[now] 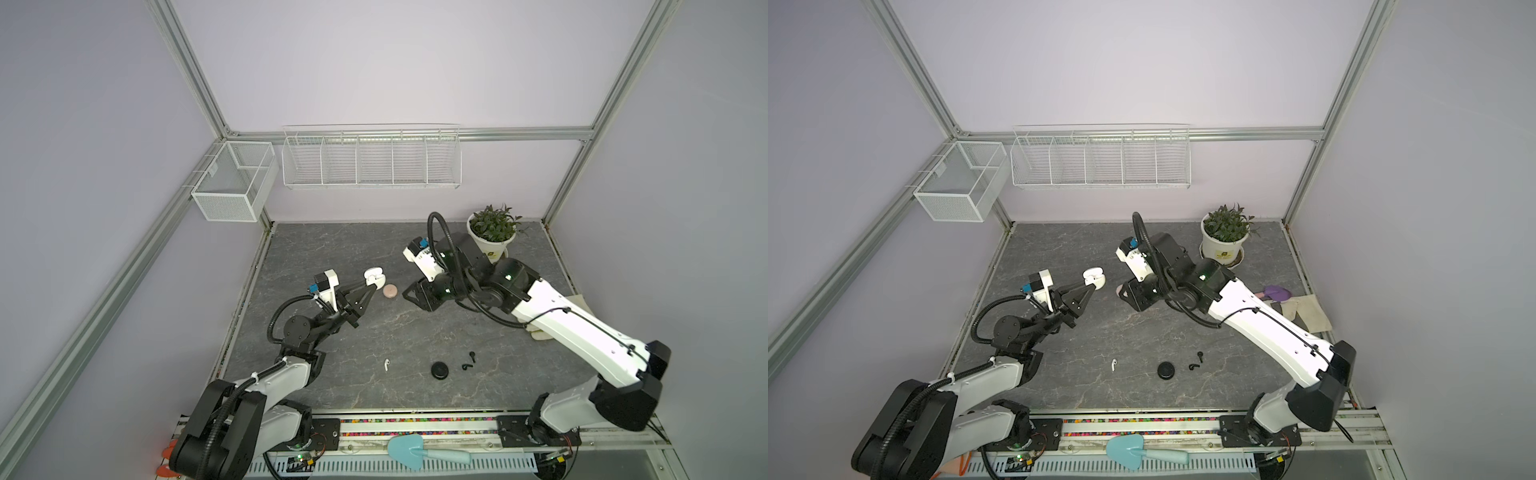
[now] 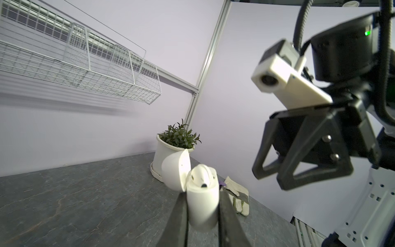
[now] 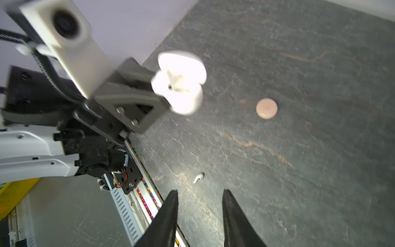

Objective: Insert wireless bluetooth earbuds into charging case
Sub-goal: Insert the wireless bluetooth earbud into the charging case, then move the wireless bluetooth earbud to the center of the table.

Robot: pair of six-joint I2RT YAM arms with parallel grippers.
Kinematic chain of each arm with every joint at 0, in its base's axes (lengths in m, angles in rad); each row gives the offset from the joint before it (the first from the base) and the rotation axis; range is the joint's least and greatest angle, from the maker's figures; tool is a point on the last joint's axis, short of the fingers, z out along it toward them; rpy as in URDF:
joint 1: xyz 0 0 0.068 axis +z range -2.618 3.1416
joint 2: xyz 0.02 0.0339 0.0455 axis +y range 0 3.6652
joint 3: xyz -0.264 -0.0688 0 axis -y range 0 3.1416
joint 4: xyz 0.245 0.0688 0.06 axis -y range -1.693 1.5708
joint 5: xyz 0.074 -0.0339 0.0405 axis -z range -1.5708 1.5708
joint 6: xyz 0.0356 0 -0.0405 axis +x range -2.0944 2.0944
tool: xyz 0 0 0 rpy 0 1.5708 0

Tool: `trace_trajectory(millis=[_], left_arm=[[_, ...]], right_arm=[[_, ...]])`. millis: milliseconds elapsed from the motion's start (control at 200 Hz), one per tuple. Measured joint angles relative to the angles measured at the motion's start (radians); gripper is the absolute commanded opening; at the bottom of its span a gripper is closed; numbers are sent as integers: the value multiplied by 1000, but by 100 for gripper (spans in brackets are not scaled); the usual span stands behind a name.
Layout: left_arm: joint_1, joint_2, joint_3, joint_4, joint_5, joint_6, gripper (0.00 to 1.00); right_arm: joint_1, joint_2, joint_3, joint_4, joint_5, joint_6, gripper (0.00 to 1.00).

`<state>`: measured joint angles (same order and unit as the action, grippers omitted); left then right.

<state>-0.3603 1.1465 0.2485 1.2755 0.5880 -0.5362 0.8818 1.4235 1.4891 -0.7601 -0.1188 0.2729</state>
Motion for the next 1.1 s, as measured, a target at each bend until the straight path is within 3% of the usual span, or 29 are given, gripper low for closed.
trace_trajectory(millis=[135, 395, 625, 1099], left_arm=[[0, -137, -6, -162, -111, -1, 0], [0, -399, -12, -497, -305, 31, 0], [0, -417, -11, -599, -346, 37, 0], [0, -417, -11, -653, -354, 45, 0]], right_arm=[[7, -7, -185, 58, 10, 49, 40], [92, 277, -272, 177, -14, 63, 43], [142, 390, -275, 277, -63, 45, 44], [196, 490, -260, 290, -27, 32, 46]])
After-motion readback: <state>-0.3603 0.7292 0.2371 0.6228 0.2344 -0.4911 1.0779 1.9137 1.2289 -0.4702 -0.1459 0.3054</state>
